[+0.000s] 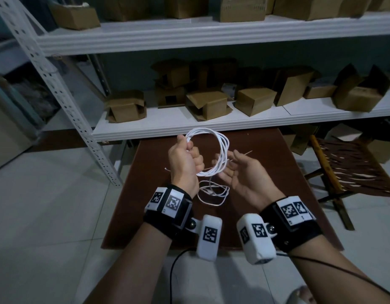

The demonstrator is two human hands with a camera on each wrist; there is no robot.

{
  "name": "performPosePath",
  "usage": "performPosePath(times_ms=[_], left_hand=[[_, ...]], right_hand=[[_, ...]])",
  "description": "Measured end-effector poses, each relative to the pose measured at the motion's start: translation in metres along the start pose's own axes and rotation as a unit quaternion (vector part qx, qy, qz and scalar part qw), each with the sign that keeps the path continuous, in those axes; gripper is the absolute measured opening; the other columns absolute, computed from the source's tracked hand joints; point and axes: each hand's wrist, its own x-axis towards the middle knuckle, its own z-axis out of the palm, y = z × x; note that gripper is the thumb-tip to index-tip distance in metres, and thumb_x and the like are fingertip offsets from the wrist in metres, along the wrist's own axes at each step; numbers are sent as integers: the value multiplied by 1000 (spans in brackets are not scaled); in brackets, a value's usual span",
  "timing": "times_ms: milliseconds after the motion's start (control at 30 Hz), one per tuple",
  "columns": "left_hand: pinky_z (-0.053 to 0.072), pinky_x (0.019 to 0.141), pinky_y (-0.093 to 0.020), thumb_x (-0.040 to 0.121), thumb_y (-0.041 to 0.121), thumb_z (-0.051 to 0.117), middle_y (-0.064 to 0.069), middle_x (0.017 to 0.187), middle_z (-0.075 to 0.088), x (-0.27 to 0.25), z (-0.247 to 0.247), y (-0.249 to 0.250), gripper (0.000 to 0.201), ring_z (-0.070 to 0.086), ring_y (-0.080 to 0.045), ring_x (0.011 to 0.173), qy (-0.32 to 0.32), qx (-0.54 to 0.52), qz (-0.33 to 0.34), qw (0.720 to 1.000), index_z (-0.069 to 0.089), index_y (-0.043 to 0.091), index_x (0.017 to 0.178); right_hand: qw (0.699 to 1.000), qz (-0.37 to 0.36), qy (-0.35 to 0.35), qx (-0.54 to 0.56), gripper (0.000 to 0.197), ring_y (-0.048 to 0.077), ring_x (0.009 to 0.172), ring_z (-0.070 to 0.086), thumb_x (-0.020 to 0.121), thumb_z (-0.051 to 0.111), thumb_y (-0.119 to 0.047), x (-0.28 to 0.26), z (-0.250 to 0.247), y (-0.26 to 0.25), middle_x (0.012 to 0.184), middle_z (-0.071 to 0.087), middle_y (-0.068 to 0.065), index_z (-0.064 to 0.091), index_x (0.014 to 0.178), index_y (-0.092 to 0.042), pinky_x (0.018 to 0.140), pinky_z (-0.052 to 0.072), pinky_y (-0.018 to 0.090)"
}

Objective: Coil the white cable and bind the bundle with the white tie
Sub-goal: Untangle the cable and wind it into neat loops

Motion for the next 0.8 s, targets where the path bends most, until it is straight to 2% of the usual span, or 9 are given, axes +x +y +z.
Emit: performPosePath(times_ms=[100,167,233,367,467,567,667,733,800], left_hand=[[11,35,-21,115,40,33,8,53,24,5,-4,5,45,15,-5,40,24,10,27,999,39,21,74],[12,35,-21,115,40,33,8,54,24,6,-6,8,45,15,-5,40,32,14,36,999,39,21,74],[12,35,-21,115,40,33,8,54,24,5,-7,9,45,15,-5,40,34,23,45,998,38,21,74],[13,36,-21,115,40,34,8,54,24,5,-7,10,45,15,-5,41,38,35,57,997,38,21,73],[13,35,-21,115,40,35,7,55,24,6,-9,12,45,16,-6,41,46,31,60,997,38,21,73],[12,35,-21,114,41,35,8,54,23,8,-11,13,46,15,-6,40,48,24,57,997,38,22,73],[12,34,-20,114,42,35,8,53,24,9,-10,13,46,16,-5,39,50,34,54,997,38,22,73],[13,34,-20,114,42,36,8,52,26,8,-9,12,46,17,-5,39,54,54,51,996,39,22,73],[14,34,-19,114,42,36,8,52,26,6,-8,11,46,18,-5,37,52,80,50,994,39,22,73]], right_hand=[[998,-53,39,-15,25,26,92,72,110,47,-8,1,-1,-3,98,74,15,53,134,-4,75,66,34],[996,-73,54,-25,25,24,86,70,108,47,-1,0,-2,-4,96,69,14,52,132,-4,69,65,31],[995,-81,62,-9,26,21,80,67,106,49,3,0,-4,-6,91,69,13,51,131,-4,63,63,27],[991,-98,83,27,21,18,73,66,106,49,1,0,-8,-11,86,65,10,52,126,-6,60,61,26],[986,-115,79,89,17,23,83,69,106,47,2,-4,-10,-18,90,60,11,54,121,-4,65,65,30],[981,-132,76,121,26,28,89,73,106,46,7,-10,-9,-23,97,61,14,51,130,0,71,67,31],[980,-156,98,72,35,22,77,74,107,41,7,-11,-5,-22,100,68,18,47,141,-1,66,65,26],[975,-192,111,-22,38,13,59,66,107,39,8,-13,-3,-20,96,74,19,44,142,-4,54,55,21],[953,-242,106,-146,36,11,50,56,106,38,8,-15,0,-20,96,77,17,41,139,-6,48,43,20]])
